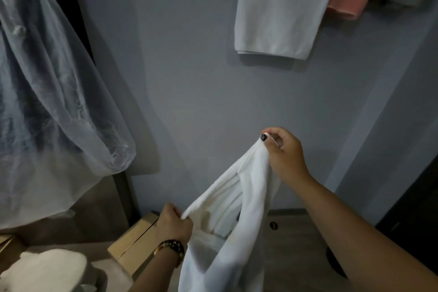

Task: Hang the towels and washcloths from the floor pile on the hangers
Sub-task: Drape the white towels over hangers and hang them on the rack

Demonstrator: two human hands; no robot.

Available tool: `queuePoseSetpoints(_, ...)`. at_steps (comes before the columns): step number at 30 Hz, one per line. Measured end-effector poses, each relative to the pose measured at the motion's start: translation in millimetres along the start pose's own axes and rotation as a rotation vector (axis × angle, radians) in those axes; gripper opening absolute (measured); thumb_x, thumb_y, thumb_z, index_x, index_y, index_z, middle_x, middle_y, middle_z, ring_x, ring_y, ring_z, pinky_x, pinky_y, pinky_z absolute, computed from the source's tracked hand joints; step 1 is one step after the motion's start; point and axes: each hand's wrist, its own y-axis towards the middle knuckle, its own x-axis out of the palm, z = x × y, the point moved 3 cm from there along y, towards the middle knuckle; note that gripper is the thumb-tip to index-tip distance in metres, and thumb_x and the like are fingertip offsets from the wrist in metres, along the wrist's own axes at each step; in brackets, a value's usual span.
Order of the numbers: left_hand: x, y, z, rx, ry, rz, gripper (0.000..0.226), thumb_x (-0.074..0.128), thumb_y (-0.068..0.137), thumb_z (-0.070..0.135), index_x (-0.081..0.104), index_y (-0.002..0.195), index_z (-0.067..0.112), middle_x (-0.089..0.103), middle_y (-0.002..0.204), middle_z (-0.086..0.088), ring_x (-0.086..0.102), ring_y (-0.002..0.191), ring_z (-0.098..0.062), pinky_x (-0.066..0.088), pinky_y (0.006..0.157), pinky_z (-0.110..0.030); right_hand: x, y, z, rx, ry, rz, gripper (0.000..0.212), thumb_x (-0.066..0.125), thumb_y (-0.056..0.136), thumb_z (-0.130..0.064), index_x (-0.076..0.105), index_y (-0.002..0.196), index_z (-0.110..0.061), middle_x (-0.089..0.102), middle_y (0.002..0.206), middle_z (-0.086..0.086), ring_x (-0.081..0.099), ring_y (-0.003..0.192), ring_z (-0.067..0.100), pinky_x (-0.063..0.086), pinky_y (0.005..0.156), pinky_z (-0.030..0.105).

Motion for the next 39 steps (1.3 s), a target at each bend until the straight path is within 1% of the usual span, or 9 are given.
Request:
queuePoseSetpoints(6, -2.0, 15.2, -29.3, -0.281, -0.087, -0.085, 0.022, 0.055, 0.088, 0.027, 0.06, 0.096, 0.006, 0.065, 0.1, -0.015, 0.057, 0.083, -0.03, 0.047, 0.076, -0.035, 4.0, 17.7, -6.4, -0.059, -0.006, 0.002, 0.018, 0.055, 0.093, -0.007, 0.062, 0.089, -0.023, 0.066, 0.093, -0.004, 0.061, 0.085, 0.007, 0.043, 0.074, 0.007)
queuePoseSetpoints(11, -12.2, 27.9, 1.7, -0.484, -0.603, -0.202, 0.028, 0.05, 0.098, 0.025, 0.054, 0.112, 0.001, 0.059, 0.11, -0.019, 0.057, 0.096, -0.035, 0.052, 0.085, -0.045, 11.7, 21.5, -13.4, -0.122, -0.034, -0.019, 0.012, 0.053, 0.095, -0.01, 0.059, 0.088, -0.018, 0.062, 0.086, -0.008, 0.058, 0.081, 0.003, 0.041, 0.071, 0.007)
queuePoseSetpoints(14, -24.6, 40.9, 33.3, -0.327, -0.592, -0.242, 0.026, 0.054, 0.095, 0.025, 0.06, 0.101, 0.001, 0.064, 0.109, -0.022, 0.061, 0.1, -0.037, 0.051, 0.092, -0.05, 16.4, 18.1, -26.9, -0.231, -0.104, -0.046, 0.015, 0.059, 0.089, -0.022, 0.057, 0.075, -0.018, 0.056, 0.065, -0.012, 0.051, 0.061, 0.0, 0.037, 0.059, 0.01)
queuePoseSetpoints(18, -59.8, 54.4, 86.5, -0.005, -0.559, -0.302, 0.008, 0.069, 0.076, -0.001, 0.064, 0.071, 0.003, 0.063, 0.073, -0.013, 0.059, 0.07, -0.024, 0.048, 0.065, -0.033, 38.9, 8.5, -33.4, -0.242, -0.396, -0.434, 0.035, 0.073, 0.071, -0.054, 0.056, 0.078, -0.025, 0.052, 0.058, -0.005, 0.047, 0.052, 0.012, 0.04, 0.055, 0.028)
queuePoseSetpoints(23, -94.6, 78.4, 106.9, 0.375, -0.147, -0.417, 0.021, 0.065, 0.067, -0.001, 0.055, 0.06, 0.016, 0.055, 0.06, 0.001, 0.051, 0.06, -0.015, 0.041, 0.057, -0.024, 63.3, 4.1, -13.4, -0.357, -1.151, -0.836, 0.073, 0.06, 0.069, -0.077, 0.052, 0.121, -0.026, 0.061, 0.093, -0.006, 0.059, 0.094, 0.019, 0.042, 0.074, 0.029)
queuePoseSetpoints(27, -111.6, 77.8, 117.2, 0.614, -0.11, -0.381, 0.036, 0.052, 0.076, -0.011, 0.063, 0.06, 0.02, 0.062, 0.057, 0.013, 0.056, 0.056, 0.002, 0.045, 0.056, -0.016, 93.0, -5.1, -6.4, -0.264, -1.131, -0.859, 0.086, 0.058, 0.065, -0.08, 0.049, 0.132, -0.027, 0.064, 0.113, 0.003, 0.06, 0.106, 0.023, 0.046, 0.086, 0.034)
queuePoseSetpoints(31, -126.3, 69.3, 128.4, 0.735, -0.217, -0.276, 0.035, 0.048, 0.07, -0.015, 0.061, 0.06, 0.016, 0.061, 0.06, 0.01, 0.055, 0.056, 0.003, 0.044, 0.056, -0.014, 134.2, -12.8, -11.5, -0.311, -1.072, -0.815, 0.034, 0.052, 0.089, -0.047, 0.063, 0.109, -0.022, 0.066, 0.104, 0.006, 0.063, 0.097, 0.026, 0.047, 0.074, 0.031)
queuePoseSetpoints(35, -142.0, 91.9, 97.1, 0.725, 0.043, 0.032, 0.031, 0.05, 0.072, -0.005, 0.056, 0.08, 0.024, 0.058, 0.066, 0.01, 0.057, 0.063, -0.012, 0.045, 0.059, -0.028, 125.8, 12.0, -17.8, -0.314, -1.094, -0.543, 0.018, 0.051, 0.087, -0.025, 0.06, 0.1, -0.017, 0.067, 0.102, 0.012, 0.064, 0.094, 0.034, 0.048, 0.074, 0.033)
queuePoseSetpoints(39, -123.0, 107.0, 52.2, 0.582, 0.36, 0.005, 0.026, 0.05, 0.078, 0.007, 0.046, 0.098, 0.022, 0.065, 0.083, -0.006, 0.061, 0.076, -0.034, 0.049, 0.063, -0.039, 123.4, 29.0, -31.3, -0.456, -1.161, -0.424, 0.018, 0.051, 0.087, -0.02, 0.054, 0.103, -0.014, 0.066, 0.093, 0.012, 0.064, 0.083, 0.035, 0.045, 0.066, 0.035)
